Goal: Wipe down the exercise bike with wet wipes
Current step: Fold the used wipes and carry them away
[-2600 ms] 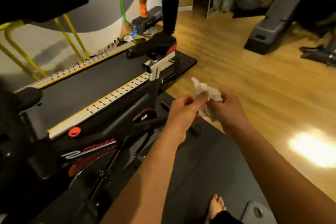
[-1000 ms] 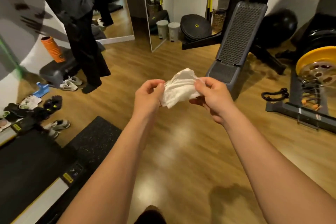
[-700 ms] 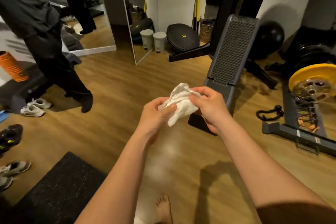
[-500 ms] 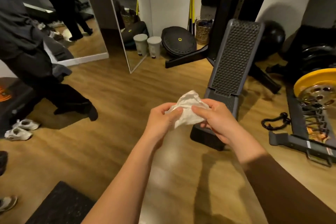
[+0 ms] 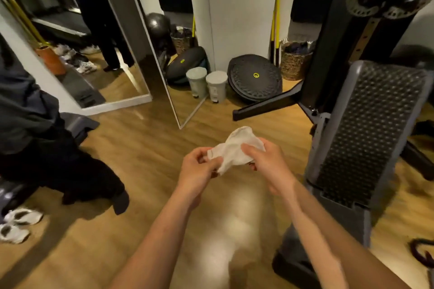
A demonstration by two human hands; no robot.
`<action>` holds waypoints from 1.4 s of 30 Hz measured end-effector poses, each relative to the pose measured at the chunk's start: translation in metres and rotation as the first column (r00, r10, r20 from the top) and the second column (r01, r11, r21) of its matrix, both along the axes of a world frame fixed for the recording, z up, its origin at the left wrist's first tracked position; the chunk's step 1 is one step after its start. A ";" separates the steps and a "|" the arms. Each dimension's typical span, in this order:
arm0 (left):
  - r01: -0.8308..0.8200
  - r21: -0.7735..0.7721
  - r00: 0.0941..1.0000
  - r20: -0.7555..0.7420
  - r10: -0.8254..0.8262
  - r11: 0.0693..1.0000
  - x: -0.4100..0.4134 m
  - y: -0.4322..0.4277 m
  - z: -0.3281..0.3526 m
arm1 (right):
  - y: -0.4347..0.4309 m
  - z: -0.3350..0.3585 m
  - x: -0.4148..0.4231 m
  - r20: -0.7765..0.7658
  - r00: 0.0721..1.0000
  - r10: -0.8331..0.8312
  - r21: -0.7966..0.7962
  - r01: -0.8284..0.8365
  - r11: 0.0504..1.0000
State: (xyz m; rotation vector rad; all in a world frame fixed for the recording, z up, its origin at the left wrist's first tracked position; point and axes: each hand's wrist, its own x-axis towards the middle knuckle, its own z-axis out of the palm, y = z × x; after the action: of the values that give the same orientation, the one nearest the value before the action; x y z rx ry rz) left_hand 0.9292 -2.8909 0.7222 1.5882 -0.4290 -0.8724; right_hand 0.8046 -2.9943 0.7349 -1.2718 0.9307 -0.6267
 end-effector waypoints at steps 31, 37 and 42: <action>-0.036 0.288 0.999 0.026 0.029 0.957 0.587 -0.720 -0.081 | -0.718 -0.096 0.561 -0.202 0.966 0.160 0.193 -0.121 0.974; -0.106 0.333 0.994 0.049 0.095 0.937 0.673 -0.824 -0.098 | -0.818 -0.119 0.649 -0.266 0.960 0.087 0.186 -0.038 0.982; 0.003 0.358 1.000 0.001 -0.003 0.934 0.736 -0.915 -0.125 | -0.898 -0.139 0.702 -0.310 0.951 -0.008 0.196 0.072 0.978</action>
State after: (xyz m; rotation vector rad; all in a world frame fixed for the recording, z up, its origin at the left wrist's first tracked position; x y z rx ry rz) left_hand 1.6655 -3.8061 0.5969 1.9222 -0.2819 -0.9931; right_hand 1.5062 -3.8927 0.5956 -1.1848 1.2494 -0.3560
